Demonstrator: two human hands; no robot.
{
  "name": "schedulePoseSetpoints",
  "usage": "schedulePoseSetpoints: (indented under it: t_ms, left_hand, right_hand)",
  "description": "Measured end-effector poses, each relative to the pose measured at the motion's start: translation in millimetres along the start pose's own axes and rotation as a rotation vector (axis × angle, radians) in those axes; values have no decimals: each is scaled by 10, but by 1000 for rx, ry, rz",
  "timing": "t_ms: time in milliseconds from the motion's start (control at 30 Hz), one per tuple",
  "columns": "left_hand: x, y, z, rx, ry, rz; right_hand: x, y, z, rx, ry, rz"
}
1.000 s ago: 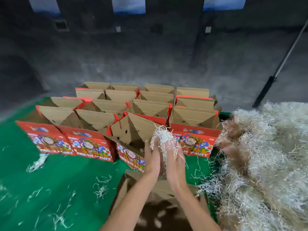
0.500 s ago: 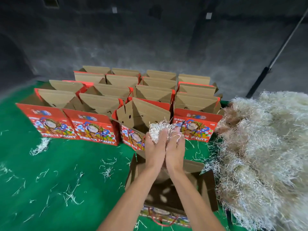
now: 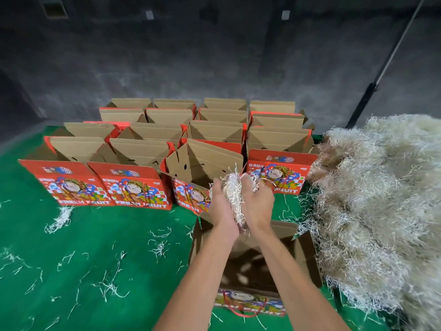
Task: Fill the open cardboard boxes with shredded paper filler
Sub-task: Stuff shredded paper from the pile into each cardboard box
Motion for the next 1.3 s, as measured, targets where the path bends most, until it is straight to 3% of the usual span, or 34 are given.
schedulePoseSetpoints:
  t_ms: [100,233,300,367,467,600,733,867,967,1133,1300]
  left_hand:
    - [-113,-19,-115,-150,-11,74]
    - [183,81,-49,-145,114,45]
    - [260,163,35,-102,140,-37]
    - [100,277,-99,-84,203,-60]
    - [-206,436,-283,-58,266,-42]
    - [130,428,-29,-24,200,-99]
    - [-36,540,-155,-49,213,-62]
    - [-168,508,-318,-68,36,153]
    - [42,443,-173,-47,13,88]
    - [-247,559,-73,-57,115,28]
    - [-311,497,-152,-12,-118,86]
  right_hand:
    - [35,64,55,14,-122,87]
    - [4,-2,-431,131,44,-1]
    - [-32,-105,-535,68,75,-18]
    - [-11,-164,-356,-71,-31,-16]
    - [106,-146,-68,-140,-205,88]
    - [258,-310,-489,-115,-160,167]
    - [264,-315,-283,-269,-217,230]
    - [450,-98,-181,-130,-463,338]
    - [631,-57,-524,-11,-532,502]
    - [511,-105,-547,-55,-464,370]
    - [653,51,-271,15,-653,475]
Point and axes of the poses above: each hand's wrist, its own z-axis away from the middle knuckle, its own y-axis out of the palm, x = y × z, the point moved 5 cm from there along -z, towards the middle knuckle, and after that the axes turned 6 degrees about z, right-handed, at the moved point
